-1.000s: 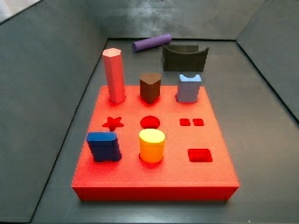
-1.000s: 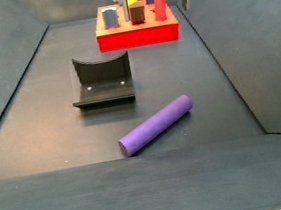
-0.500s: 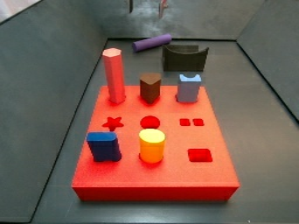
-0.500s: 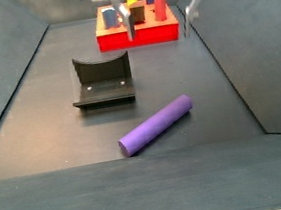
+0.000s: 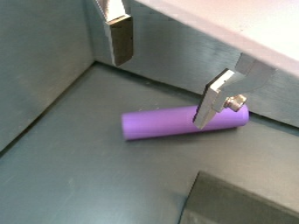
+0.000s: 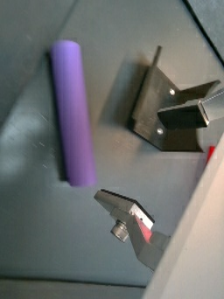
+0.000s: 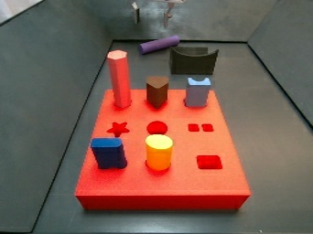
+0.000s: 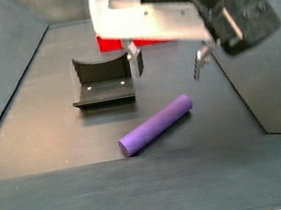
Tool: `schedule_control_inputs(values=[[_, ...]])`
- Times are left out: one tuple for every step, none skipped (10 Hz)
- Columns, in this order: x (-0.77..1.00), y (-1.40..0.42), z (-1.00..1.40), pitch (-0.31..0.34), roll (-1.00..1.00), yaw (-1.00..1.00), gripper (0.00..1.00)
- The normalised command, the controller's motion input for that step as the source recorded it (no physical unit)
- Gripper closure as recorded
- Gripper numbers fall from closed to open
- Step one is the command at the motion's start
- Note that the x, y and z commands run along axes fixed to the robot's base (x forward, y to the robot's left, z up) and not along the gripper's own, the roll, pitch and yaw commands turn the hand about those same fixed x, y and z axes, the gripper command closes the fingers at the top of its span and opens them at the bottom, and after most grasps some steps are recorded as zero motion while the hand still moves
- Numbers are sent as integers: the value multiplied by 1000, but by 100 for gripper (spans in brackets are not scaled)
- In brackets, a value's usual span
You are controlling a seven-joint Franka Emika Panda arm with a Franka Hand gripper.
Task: Pick up the round object. Move up. Place the round object on the fixture. Regrasp the round object. Move to above the board. Insert the round object.
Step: Pick up the round object.
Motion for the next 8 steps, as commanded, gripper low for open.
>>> schedule_control_inputs(values=[[89,306,-269,-293,-284,-420,0],[49,320,-340,-269,-249,-417,0],[77,311,-466,-249,-177,-494,0],[49,297,-483,-220,-200,-451,0],[71,274,-620,-160,-166,-300,0],[383,191,-620,-161,-163,-271,0],[640,123,-517,-173,-231,-440,0],[606,131,-511,-167,-241,-480,0]])
